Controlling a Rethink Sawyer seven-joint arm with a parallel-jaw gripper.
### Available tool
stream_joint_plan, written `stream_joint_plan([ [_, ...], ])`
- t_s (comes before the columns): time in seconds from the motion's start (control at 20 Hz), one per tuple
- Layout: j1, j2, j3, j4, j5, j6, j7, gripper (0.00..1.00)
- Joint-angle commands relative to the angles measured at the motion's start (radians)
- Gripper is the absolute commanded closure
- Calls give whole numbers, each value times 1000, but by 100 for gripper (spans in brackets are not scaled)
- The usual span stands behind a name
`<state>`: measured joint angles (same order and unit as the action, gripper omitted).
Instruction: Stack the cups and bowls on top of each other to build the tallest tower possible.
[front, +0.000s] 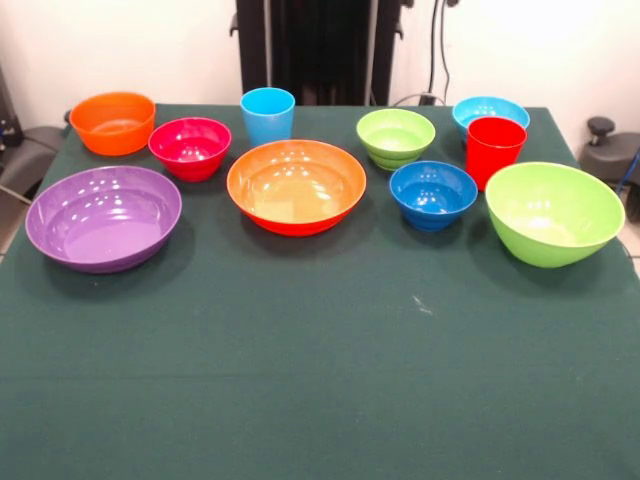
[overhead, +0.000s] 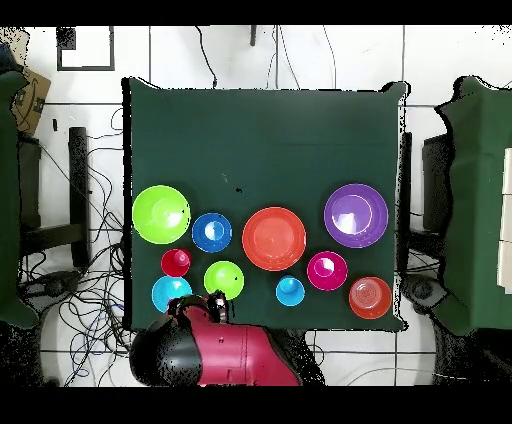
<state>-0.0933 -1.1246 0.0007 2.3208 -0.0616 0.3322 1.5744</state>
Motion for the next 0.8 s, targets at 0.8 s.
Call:
stream_joint_plan([
  [0.8,-54,288,19,-80,-239,-170,50,0],
])
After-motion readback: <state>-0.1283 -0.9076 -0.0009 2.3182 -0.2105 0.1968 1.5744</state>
